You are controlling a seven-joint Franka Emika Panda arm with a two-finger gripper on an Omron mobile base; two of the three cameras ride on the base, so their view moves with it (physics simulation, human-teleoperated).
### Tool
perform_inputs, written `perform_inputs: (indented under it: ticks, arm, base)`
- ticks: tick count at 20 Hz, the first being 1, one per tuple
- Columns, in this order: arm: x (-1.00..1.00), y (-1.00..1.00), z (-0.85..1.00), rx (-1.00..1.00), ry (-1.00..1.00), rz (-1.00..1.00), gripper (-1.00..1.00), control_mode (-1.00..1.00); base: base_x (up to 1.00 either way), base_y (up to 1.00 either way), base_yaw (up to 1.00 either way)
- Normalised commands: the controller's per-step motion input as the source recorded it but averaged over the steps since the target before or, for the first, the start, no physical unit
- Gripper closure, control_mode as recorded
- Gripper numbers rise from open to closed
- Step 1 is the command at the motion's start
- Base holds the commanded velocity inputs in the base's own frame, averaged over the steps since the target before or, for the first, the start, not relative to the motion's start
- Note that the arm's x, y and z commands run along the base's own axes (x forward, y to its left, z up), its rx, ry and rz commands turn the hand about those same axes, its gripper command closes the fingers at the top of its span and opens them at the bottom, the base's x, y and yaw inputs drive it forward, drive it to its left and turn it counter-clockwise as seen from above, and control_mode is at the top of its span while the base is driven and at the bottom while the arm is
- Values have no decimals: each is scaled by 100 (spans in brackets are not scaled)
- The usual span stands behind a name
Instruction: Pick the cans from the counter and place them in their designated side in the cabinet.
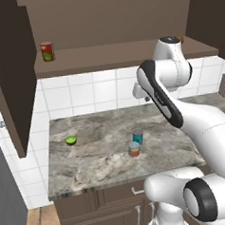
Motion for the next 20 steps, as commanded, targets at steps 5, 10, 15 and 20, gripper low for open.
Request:
perform_inputs:
  ticks: [5, 10, 15, 20]
  arm:
    - [-10, 6, 0, 0, -1, 0, -100, -100]
    - [-17, 32, -2, 0, 0, 0, -100, -100]
    - [-9, 30, -11, 0, -1, -1, -100, -100]
    - [-3, 20, -18, 1, 0, 0, -100, -100]
  base:
    - [0, 0, 0]
    - [0, 0, 0]
    - [0, 0, 0]
    - [0, 0, 0]
